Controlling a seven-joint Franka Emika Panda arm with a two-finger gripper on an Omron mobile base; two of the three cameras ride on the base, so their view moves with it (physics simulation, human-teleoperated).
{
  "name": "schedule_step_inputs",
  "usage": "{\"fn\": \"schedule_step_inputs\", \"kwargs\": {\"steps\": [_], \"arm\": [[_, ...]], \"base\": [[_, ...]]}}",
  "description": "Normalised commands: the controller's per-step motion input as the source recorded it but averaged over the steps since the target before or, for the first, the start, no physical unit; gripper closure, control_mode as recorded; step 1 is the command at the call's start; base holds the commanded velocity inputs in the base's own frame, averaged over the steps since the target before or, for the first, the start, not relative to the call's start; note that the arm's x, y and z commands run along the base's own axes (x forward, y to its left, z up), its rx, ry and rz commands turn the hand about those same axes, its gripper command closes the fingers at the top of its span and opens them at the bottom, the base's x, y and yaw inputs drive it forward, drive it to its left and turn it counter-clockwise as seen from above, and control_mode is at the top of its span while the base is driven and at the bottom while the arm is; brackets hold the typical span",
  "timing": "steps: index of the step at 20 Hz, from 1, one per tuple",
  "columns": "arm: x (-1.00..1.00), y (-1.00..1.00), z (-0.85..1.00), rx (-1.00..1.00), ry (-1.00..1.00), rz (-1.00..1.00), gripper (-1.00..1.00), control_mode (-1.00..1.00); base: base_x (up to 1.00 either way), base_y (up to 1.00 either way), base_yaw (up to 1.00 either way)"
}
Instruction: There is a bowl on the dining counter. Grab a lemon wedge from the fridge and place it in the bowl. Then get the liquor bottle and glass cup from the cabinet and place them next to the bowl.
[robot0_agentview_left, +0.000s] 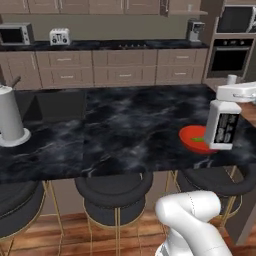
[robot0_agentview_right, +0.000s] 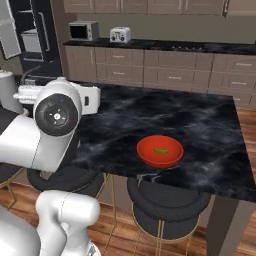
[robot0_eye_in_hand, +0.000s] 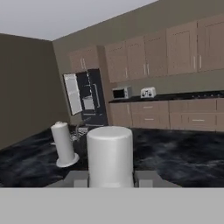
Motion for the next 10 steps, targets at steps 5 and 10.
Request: {"fn": "schedule_step_inputs", "kwargs": {"steps": [5,10], "arm": [[0.0,0.0,0.0,0.0,0.0,0.0,1.0,1.0],[0.25,0.02,-0.05,-0.04,-0.03,-0.06,1.0,-1.0]], "base": [[0.54,0.8,-0.36],[0.41,0.25,-0.16]]}}
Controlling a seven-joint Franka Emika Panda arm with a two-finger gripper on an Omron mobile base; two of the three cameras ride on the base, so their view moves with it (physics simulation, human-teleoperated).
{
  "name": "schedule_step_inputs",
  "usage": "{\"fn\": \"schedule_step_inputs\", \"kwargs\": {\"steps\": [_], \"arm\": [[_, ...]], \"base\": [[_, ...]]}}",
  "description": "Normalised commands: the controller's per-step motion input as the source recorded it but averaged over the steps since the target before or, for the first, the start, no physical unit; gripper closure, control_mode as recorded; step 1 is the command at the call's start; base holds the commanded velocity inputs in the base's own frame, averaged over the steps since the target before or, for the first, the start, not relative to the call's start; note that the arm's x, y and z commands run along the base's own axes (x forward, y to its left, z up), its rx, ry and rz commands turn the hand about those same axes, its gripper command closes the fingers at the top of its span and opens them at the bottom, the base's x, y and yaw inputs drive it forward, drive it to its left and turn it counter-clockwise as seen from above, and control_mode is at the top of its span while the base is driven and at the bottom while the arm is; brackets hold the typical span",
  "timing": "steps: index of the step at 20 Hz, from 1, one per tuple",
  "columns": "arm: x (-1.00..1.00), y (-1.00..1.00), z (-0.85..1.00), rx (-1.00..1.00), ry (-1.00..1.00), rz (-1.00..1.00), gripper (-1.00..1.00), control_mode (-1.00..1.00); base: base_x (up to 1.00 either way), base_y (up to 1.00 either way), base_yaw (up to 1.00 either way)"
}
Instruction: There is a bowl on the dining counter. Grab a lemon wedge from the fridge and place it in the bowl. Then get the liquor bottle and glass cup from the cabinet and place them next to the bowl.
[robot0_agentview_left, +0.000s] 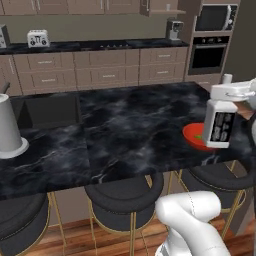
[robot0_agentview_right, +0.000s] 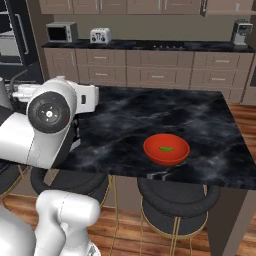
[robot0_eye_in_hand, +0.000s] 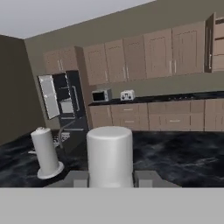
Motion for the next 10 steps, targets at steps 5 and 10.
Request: {"fn": "schedule_step_inputs", "kwargs": {"steps": [5,10], "arm": [[0.6,0.0,-0.29,-0.1,-0.09,-0.01,1.0,-1.0],[0.68,0.0,-0.39,-0.06,-0.06,0.02,1.0,-1.0]], "base": [[0.0,0.0,0.0],[0.0,0.0,0.0]]}}
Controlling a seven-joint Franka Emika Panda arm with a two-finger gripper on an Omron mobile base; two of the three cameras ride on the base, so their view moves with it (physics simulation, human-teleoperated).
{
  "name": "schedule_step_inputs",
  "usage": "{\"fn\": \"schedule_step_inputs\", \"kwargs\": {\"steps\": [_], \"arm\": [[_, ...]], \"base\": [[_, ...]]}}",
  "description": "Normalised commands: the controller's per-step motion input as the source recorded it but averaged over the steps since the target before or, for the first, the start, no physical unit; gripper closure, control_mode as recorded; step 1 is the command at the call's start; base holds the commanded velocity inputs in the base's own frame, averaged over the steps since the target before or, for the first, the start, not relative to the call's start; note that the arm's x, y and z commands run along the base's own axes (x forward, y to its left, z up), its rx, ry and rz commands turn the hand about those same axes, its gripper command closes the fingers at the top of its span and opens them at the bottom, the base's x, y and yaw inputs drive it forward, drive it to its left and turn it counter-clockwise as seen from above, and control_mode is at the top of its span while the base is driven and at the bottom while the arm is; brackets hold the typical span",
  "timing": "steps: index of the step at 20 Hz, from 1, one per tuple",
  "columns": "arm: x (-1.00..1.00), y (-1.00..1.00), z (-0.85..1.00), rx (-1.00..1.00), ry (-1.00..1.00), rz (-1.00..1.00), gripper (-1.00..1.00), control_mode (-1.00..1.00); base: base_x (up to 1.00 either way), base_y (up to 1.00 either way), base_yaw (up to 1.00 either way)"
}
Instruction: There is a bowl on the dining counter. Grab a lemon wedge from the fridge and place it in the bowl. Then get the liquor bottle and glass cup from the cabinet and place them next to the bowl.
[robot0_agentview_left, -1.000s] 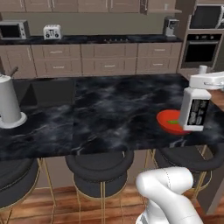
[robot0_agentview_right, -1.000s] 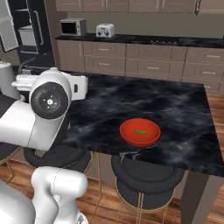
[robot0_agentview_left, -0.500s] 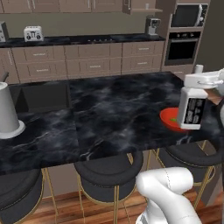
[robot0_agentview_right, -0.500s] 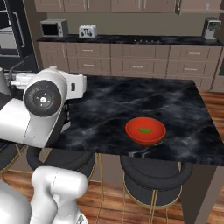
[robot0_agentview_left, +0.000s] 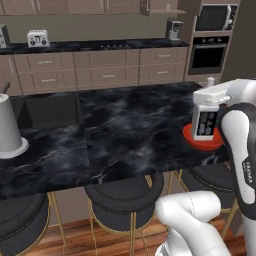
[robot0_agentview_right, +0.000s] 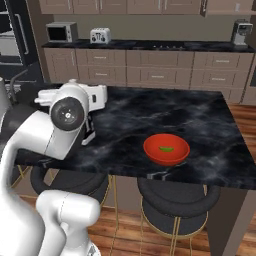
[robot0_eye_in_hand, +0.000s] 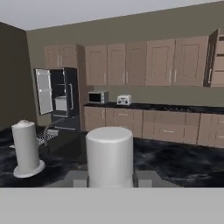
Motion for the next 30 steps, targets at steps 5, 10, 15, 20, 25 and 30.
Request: {"fn": "schedule_step_inputs", "kwargs": {"steps": [5,10,15,20,25,30], "arm": [[0.71,0.0,-0.36,0.0,0.0,0.04,1.0,-1.0],[0.68,-0.03,-0.41,0.0,0.01,0.06,1.0,-1.0],[0.62,-0.17,-0.44,0.0,0.0,0.1,1.0,-1.0],[0.45,-0.23,-0.4,-0.02,0.0,0.08,1.0,-1.0],[0.29,-0.1,-0.38,-0.1,0.0,0.03,1.0,-1.0],[0.31,-0.02,-0.35,-0.1,0.0,0.01,1.0,-1.0]], "base": [[0.0,0.0,0.0],[0.0,0.0,0.0],[0.0,0.0,0.0],[0.0,0.0,0.0],[0.0,0.0,0.0],[0.0,0.0,0.0]]}}
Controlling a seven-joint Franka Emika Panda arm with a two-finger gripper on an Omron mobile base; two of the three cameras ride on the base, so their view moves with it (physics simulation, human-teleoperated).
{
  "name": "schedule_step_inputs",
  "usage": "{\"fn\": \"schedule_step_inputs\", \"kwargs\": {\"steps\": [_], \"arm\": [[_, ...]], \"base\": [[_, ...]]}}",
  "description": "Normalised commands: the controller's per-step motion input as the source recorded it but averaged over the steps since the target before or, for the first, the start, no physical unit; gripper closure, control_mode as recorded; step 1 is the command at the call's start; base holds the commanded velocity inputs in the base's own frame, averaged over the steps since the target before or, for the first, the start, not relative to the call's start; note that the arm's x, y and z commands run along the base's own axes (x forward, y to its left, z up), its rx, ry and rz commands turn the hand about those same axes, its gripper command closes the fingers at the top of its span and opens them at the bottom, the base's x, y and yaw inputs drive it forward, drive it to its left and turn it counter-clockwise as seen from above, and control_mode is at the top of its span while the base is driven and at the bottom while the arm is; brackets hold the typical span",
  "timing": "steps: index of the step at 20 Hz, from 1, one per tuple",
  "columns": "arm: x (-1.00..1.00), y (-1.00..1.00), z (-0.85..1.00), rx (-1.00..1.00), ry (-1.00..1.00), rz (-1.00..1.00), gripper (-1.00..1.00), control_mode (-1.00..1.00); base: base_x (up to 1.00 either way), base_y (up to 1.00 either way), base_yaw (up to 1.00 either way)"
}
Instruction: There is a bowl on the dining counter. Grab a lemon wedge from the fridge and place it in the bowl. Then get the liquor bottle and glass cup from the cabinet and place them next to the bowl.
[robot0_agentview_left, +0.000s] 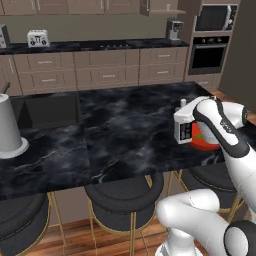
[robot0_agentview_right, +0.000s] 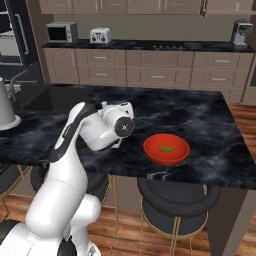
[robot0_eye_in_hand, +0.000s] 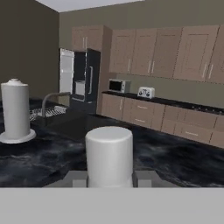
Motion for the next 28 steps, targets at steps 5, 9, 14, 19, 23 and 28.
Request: {"fn": "schedule_step_inputs", "kwargs": {"steps": [5,9,14,19,23,28], "arm": [[0.4,-0.04,-0.31,-0.03,-0.03,0.02,1.0,-1.0],[0.42,-0.11,-0.26,0.0,-0.05,0.06,1.0,-1.0],[0.31,-0.07,-0.19,0.02,-0.02,0.08,1.0,-1.0],[0.11,-0.01,-0.23,0.02,0.0,0.08,1.0,-1.0],[0.12,0.0,-0.17,0.0,0.03,0.05,1.0,-1.0],[0.2,0.0,-0.03,0.0,0.0,0.03,1.0,-1.0]], "base": [[0.0,0.0,0.0],[0.0,0.0,0.0],[0.0,0.0,0.0],[0.0,0.0,0.0],[0.0,0.0,0.0],[0.0,0.0,0.0]]}}
